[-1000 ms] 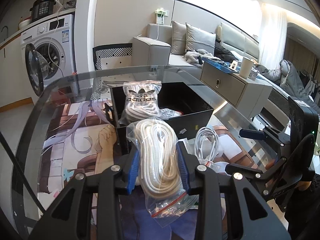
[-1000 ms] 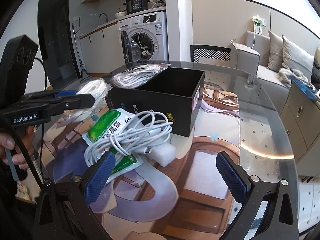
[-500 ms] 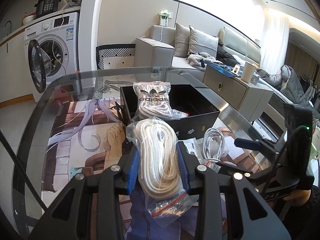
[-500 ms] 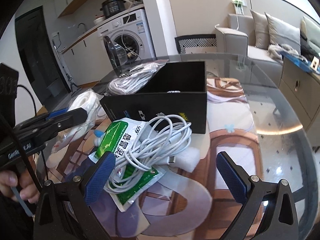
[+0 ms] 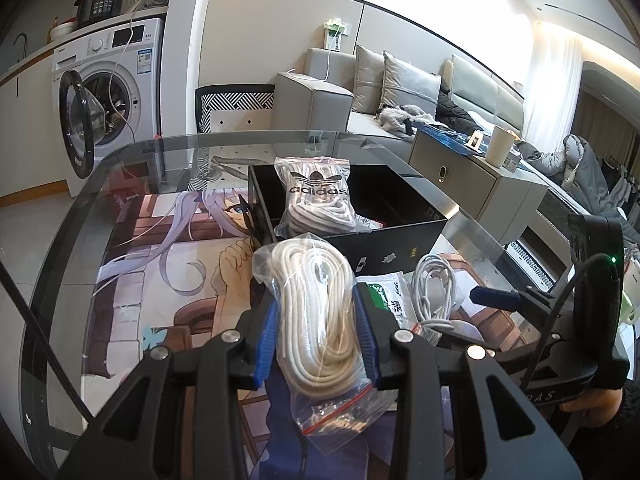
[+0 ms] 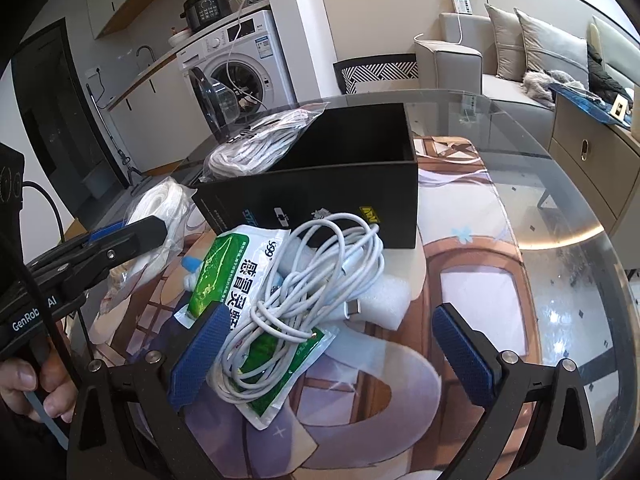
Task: Organize soft objects
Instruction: 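Grasp white cable bundle with right gripper while left gripper holds rope bag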
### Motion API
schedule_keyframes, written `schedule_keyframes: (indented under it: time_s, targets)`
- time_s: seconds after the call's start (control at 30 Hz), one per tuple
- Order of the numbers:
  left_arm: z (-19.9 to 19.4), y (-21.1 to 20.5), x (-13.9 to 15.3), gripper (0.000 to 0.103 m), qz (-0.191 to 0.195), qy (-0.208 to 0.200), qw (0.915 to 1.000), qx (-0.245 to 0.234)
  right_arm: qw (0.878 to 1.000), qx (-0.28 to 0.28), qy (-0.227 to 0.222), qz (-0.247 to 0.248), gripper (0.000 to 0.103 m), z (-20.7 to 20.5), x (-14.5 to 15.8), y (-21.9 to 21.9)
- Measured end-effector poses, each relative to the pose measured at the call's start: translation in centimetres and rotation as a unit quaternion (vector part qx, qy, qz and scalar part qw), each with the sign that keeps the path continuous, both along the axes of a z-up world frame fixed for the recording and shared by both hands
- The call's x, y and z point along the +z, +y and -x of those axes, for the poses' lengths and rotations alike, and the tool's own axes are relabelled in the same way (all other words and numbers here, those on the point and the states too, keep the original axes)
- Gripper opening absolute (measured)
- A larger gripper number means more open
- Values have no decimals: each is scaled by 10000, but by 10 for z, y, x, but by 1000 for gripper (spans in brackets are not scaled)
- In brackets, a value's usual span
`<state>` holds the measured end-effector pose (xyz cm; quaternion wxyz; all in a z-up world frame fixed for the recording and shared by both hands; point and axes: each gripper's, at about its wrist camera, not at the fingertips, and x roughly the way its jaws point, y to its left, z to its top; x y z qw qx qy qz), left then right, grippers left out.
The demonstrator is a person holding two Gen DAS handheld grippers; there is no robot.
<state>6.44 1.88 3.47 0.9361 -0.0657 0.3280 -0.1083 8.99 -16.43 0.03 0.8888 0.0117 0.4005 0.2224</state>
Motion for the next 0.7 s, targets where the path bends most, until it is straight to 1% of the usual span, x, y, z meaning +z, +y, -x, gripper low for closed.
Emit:
schedule_keyframes:
  time_s: [0.1, 0.17, 0.2, 0.27, 0.3, 0.37, 0.43, 0.57, 0.7]
  targets:
    - [0, 0, 0, 34, 11, -1, 10000, -18, 9998, -40, 147, -141, 101, -1, -4, 0]
    - [1, 0, 0, 34, 22, -2, 10000, -32, 9996, -25, 209, -186, 97, -1, -6, 1]
    - [1, 0, 0, 34, 24, -1, 10000, -34, 9995, -24, 235, -205, 91, 0, -7, 2]
    - [2, -1, 0, 34, 37, 4, 10000, -50, 9996, -117, 217, -129, 83, 0, -8, 2]
    - [2, -1, 1, 34, 40, 5, 10000, -55, 9995, -122, 229, -180, 79, 0, -7, 1]
    - [2, -1, 0, 34, 37, 3, 10000, -61, 9992, -171, 209, -280, 75, 0, -6, -3]
    - [2, -2, 1, 34, 34, -1, 10000, -66, 9992, -179, 204, -279, 71, 0, -6, -4]
    - [3, -3, 1, 34, 23, -3, 10000, -82, 9993, -156, 215, -265, 69, 2, -5, -5]
    - [4, -4, 3, 34, -5, -9, 10000, -95, 9991, -105, 170, -381, 69, 7, -3, -9]
